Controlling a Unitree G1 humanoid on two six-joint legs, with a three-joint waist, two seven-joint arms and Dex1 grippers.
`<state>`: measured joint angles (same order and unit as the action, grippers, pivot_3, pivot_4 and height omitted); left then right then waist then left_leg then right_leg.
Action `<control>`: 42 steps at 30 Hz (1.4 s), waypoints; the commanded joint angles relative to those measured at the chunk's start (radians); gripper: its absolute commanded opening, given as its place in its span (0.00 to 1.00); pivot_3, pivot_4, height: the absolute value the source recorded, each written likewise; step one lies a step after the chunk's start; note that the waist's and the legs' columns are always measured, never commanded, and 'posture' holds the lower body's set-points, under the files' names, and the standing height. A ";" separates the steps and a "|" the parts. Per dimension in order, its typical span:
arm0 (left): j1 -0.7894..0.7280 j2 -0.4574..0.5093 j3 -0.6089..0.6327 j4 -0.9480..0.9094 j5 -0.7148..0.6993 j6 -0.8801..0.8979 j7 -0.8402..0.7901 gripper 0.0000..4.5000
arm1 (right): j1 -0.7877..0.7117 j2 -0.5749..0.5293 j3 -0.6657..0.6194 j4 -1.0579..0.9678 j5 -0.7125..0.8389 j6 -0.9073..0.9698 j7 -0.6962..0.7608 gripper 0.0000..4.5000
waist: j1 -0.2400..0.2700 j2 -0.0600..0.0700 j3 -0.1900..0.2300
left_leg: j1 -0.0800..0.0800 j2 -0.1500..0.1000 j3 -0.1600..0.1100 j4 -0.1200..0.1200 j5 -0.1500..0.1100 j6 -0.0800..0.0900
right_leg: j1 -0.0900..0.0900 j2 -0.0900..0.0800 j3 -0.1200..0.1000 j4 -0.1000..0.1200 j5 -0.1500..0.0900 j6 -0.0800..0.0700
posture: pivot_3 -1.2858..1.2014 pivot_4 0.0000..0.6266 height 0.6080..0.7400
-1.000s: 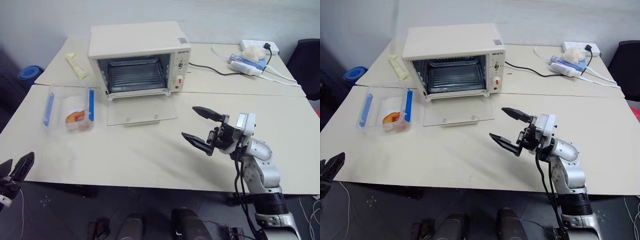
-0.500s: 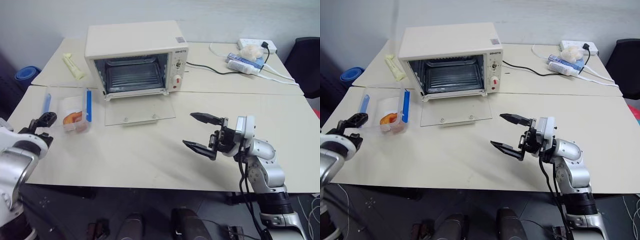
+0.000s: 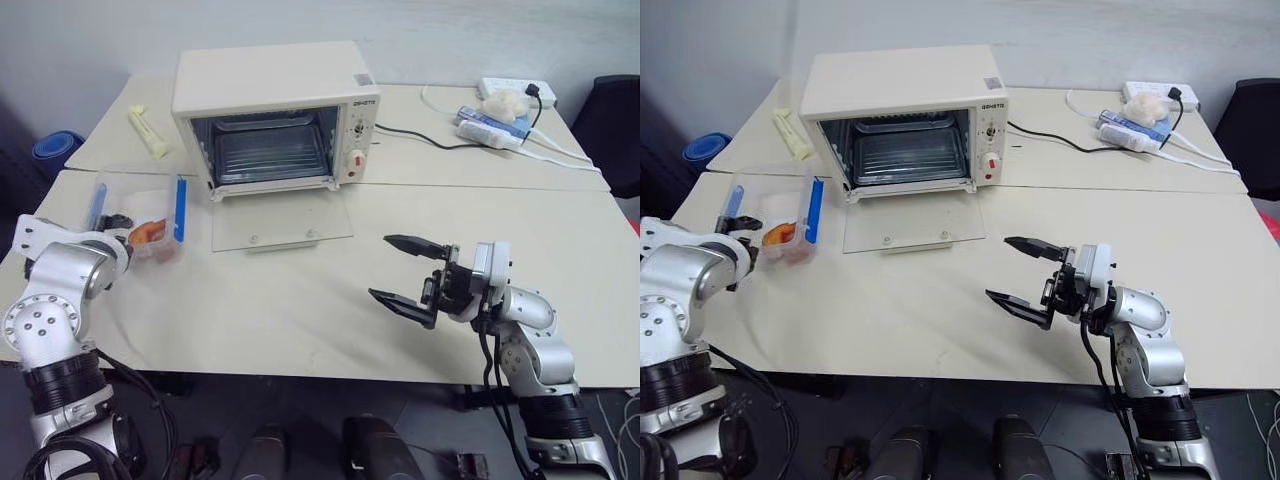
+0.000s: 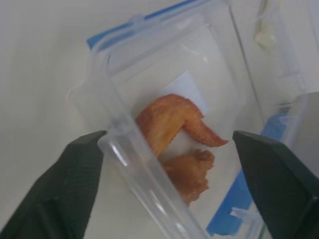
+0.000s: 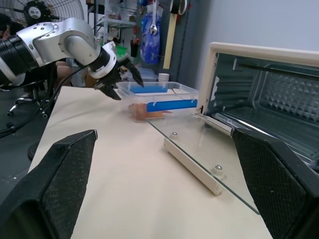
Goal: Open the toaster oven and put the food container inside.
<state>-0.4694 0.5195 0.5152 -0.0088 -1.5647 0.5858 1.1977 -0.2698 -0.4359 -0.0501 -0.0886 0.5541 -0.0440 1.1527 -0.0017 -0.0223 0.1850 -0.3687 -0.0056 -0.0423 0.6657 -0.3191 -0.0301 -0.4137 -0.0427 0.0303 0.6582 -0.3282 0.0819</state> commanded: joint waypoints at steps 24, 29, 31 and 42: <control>0.040 0.513 0.153 0.219 0.093 0.488 -0.472 0.00 | -0.004 -0.020 -0.002 -0.085 -0.007 0.009 -0.075 1.00 | -0.003 0.000 0.000 | -0.001 0.000 -0.001 -0.002 0.000 0.000 | -0.001 -0.001 -0.001 -0.001 0.000 0.000 | 0.52 0.24 1.00; 0.084 0.723 0.041 0.224 0.201 0.695 -0.829 0.00 | 0.018 -0.031 -0.013 -0.093 -0.006 0.016 -0.086 1.00 | -0.006 0.000 0.001 | -0.001 -0.001 -0.001 -0.004 0.000 0.001 | -0.001 -0.001 0.000 -0.002 -0.001 -0.001 | 0.52 0.24 1.00; 0.063 0.746 -0.013 0.212 0.238 0.729 -0.928 0.00 | 0.021 -0.031 -0.014 -0.095 -0.008 0.016 -0.089 1.00 | -0.005 0.001 0.001 | 0.000 -0.001 -0.001 -0.004 0.000 0.001 | -0.001 -0.001 0.000 -0.002 -0.001 -0.001 | 0.52 0.24 1.00; -0.449 0.401 -0.229 0.339 0.428 0.849 -0.924 0.00 | 0.092 -0.037 -0.031 -0.240 0.012 0.084 -0.196 1.00 | 0.001 0.001 0.001 | -0.003 -0.001 -0.002 -0.003 0.000 0.000 | -0.003 -0.002 -0.001 -0.001 0.000 -0.001 | 0.52 0.24 1.00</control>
<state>-0.8777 0.9345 0.2888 0.3124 -1.1899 1.4483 0.2630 -0.1877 -0.4638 -0.0578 -0.2638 0.5414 0.0296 0.9779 -0.0010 -0.0211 0.1862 -0.3720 -0.0069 -0.0440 0.6624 -0.3193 -0.0298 -0.4171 -0.0442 0.0294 0.6577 -0.3285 0.0813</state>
